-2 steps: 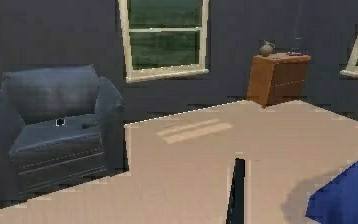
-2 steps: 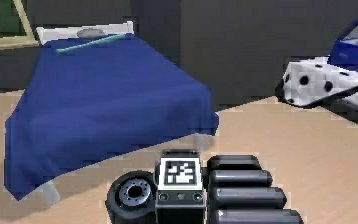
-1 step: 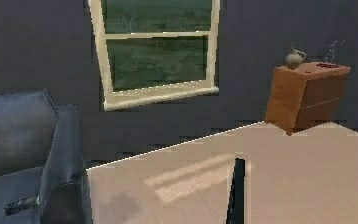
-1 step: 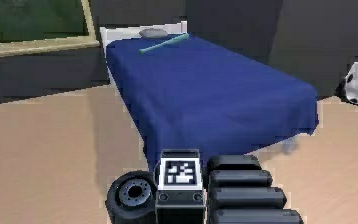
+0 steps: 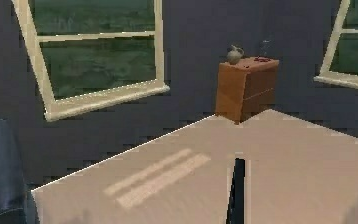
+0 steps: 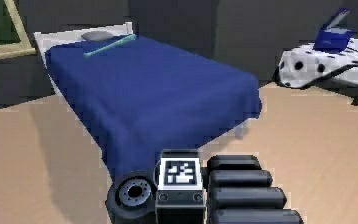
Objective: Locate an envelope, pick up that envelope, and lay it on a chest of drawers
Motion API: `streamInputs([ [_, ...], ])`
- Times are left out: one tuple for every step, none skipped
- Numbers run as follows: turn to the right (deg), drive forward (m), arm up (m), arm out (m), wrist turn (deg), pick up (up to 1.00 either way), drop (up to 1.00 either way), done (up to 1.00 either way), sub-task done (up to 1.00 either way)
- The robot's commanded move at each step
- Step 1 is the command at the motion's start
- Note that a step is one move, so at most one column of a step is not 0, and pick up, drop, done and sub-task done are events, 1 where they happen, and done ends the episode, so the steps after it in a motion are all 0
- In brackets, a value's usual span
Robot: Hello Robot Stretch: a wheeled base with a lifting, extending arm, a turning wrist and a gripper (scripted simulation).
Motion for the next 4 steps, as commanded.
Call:
streamInputs([
  [0.0,0.6,0.0,0.0,0.0,0.0,0.0,0.0,0.0],
  [39.0,0.0,0.0,0.0,0.0,0.0,0.0,0.0,0.0],
  [0.0,1.0,0.0,0.0,0.0,0.0,0.0,0.0,0.0],
  [3.0,0.0,0.0,0.0,0.0,0.0,0.0,0.0,0.0],
])
